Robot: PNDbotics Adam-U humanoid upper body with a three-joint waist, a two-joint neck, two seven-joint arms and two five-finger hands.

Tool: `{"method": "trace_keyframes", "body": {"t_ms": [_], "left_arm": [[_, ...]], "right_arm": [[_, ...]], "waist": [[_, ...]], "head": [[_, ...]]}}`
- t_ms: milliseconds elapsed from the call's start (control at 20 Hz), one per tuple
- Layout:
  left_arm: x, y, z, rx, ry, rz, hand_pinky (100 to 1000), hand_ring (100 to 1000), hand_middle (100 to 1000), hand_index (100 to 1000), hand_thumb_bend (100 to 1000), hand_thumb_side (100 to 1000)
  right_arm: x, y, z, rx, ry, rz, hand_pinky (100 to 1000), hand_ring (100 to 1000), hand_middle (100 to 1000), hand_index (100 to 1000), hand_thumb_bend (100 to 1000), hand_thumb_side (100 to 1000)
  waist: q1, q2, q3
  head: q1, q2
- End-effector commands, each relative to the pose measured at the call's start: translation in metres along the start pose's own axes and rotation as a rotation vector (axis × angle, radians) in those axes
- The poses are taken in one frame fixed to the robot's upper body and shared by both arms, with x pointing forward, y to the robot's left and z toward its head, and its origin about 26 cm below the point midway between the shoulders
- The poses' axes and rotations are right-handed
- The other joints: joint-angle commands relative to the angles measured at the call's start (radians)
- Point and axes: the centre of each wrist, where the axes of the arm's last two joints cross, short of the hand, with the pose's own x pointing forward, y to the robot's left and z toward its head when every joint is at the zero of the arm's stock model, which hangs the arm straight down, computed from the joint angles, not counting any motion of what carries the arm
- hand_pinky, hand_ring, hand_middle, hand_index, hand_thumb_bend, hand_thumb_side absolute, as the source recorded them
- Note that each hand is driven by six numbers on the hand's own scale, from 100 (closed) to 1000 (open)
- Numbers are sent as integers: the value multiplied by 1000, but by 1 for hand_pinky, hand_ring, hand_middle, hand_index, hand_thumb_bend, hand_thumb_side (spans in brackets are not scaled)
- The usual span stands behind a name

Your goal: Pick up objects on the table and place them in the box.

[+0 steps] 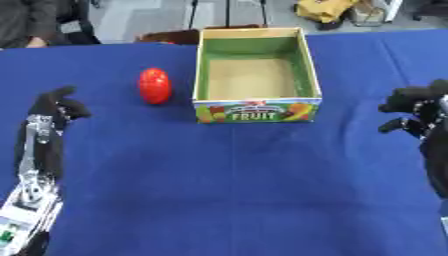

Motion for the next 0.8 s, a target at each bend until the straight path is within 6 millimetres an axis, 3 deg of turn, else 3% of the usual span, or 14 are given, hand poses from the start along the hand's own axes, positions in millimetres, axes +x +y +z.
{"method": "trace_keyframes", "body": {"t_ms": [50, 300, 550, 700, 800], "left_arm": [[19, 13, -23, -80, -63, -123, 700, 559, 533, 776, 870, 730], [39, 20, -63, -226, -87, -347, 708, 618, 612, 826, 877, 655], [49, 28, -97, -356, -43, -604, 717, 679, 684, 833, 733, 567], [53, 36, -117, -403, 6, -761, 725, 709, 713, 831, 723, 522], [54, 30, -128, -425, 44, -815, 729, 716, 718, 826, 679, 488]], "right_arm": [[8, -6, -1, 3, -17, 34, 476, 649, 595, 671, 100, 888], [5, -5, 1, 16, -2, 35, 476, 649, 595, 671, 100, 890], [3, -2, 1, 41, 6, 26, 476, 650, 595, 671, 100, 892], [4, 1, 0, 59, 3, 18, 476, 650, 595, 671, 100, 895], [4, 2, -1, 62, 2, 19, 475, 650, 595, 671, 100, 896]], "waist": [[3, -25, 2], [9, -41, -9], [12, -50, -50], [14, -45, -78], [17, -41, -89]], "head": [[-4, 5], [-4, 15], [20, 18], [34, 12], [36, 8]]}}
